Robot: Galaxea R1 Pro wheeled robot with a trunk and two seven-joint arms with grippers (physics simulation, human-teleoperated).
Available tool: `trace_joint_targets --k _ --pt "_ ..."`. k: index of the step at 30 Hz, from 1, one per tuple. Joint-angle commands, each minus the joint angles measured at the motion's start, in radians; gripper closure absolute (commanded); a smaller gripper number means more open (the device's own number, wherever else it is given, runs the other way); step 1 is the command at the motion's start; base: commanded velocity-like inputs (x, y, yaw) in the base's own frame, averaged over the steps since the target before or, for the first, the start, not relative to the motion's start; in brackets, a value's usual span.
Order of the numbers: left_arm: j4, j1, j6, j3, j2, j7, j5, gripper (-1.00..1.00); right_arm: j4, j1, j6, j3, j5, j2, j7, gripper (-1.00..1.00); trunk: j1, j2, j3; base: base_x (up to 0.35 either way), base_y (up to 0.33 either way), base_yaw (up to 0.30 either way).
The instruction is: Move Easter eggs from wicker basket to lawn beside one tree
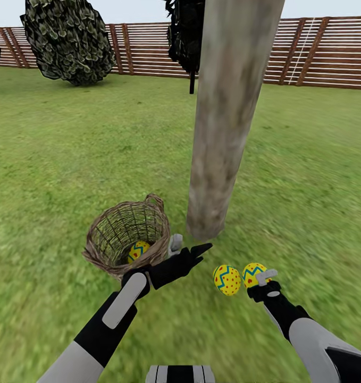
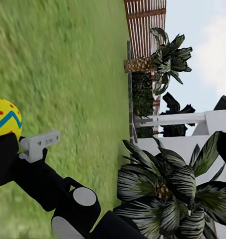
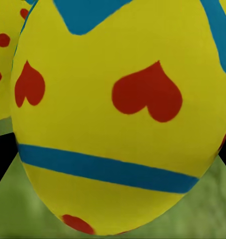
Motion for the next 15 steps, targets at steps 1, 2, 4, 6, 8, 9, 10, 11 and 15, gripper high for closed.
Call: trace_joint_targets --k 1,2,4,6,8,9,10,11,15 --pt "0.000 0.000 0.004 0.001 0.000 -0.003 0.003 -1.00 -0.001 0.000 0.004 -0.004 0.006 0.000 0.000 1.00 0.000 0.000 -0.001 0.000 0.000 0.000" --pt "0.001 0.001 0.004 0.001 0.000 -0.004 0.004 -1.00 -0.001 0.000 0.004 -0.004 0.006 0.001 0.000 1.00 0.000 0.000 -0.001 0.000 0.000 0.000" --pt "0.002 0.002 0.004 0.001 0.001 -0.004 0.005 -1.00 -0.003 0.001 0.004 -0.004 0.007 0.002 0.000 1.00 0.000 0.000 -0.001 0.127 0.000 0.000" --pt "0.003 0.003 0.004 0.001 -0.001 -0.003 0.005 -1.00 -0.003 0.001 0.004 -0.004 0.008 0.005 0.000 1.00 0.000 0.000 -0.001 0.325 0.000 0.000" --pt "0.001 0.003 0.004 0.001 -0.001 -0.003 0.005 -1.00 -0.003 0.001 0.004 -0.004 0.008 0.006 0.000 1.00 0.000 0.000 -0.001 0.258 0.000 0.000" --pt "0.001 0.003 0.003 0.001 -0.001 -0.004 0.004 -1.00 -0.003 0.001 0.004 -0.004 0.008 0.006 0.000 1.00 0.000 0.000 -0.001 0.076 0.000 0.000" --pt "0.001 0.003 0.003 0.001 -0.001 -0.004 0.004 -1.00 -0.003 0.001 0.004 -0.004 0.008 0.006 0.000 1.00 0.000 0.000 -0.001 0.039 0.000 0.000" --pt "0.001 0.003 0.003 0.001 -0.001 -0.005 0.003 -1.00 -0.003 0.001 0.004 -0.004 0.008 0.006 0.000 1.00 0.000 0.000 -0.001 0.010 0.000 0.000" --pt "0.000 0.003 0.003 -0.001 -0.008 -0.005 0.003 -1.00 -0.005 0.001 0.004 -0.004 0.008 0.004 0.000 1.00 0.000 0.000 -0.001 0.002 0.000 0.000"
